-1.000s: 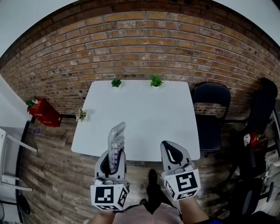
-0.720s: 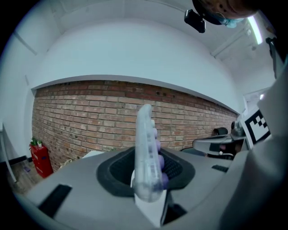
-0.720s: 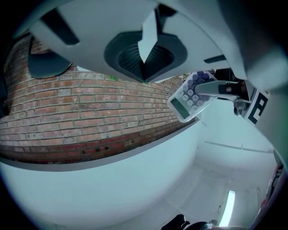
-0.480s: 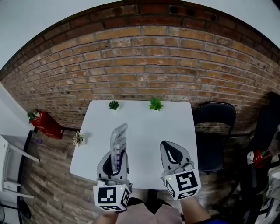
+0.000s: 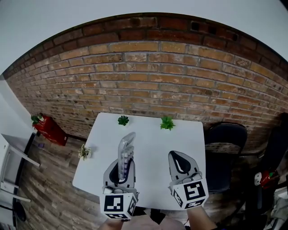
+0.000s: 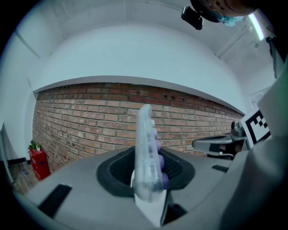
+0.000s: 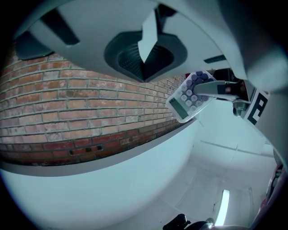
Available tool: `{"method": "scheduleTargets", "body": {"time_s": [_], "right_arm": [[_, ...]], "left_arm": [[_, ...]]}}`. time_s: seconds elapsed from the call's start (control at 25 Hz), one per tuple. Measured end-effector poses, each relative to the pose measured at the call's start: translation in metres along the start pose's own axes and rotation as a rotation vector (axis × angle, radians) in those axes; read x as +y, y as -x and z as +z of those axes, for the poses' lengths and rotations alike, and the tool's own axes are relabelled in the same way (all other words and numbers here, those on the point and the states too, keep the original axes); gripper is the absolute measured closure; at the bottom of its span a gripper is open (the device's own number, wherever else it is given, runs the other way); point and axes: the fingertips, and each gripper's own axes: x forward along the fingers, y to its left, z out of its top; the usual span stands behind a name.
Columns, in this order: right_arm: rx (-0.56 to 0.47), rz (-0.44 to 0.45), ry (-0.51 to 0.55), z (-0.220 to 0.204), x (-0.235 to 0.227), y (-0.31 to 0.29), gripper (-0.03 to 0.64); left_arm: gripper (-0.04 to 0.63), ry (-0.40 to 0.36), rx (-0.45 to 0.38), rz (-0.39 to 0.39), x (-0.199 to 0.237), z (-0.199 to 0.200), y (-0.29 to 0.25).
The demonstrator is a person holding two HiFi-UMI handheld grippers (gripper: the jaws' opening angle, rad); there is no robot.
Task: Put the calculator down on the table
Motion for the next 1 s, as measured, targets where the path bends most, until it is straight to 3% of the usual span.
{"method": "scheduleTargets", "body": {"time_s": [0.52, 1.0], "right_arm": [[0.088, -0.015, -0.018, -0.023, -0.004, -0.046, 0.615], [0.219, -0.074, -0.073, -0.075, -0.017, -0.067, 0.615]], "left_arm": [[0.462, 0.033, 0.134, -0.038, 0.026, -0.052, -0.047], [0.46, 0.083, 0.324, -0.092, 0.039, -0.132, -0.079]]}}
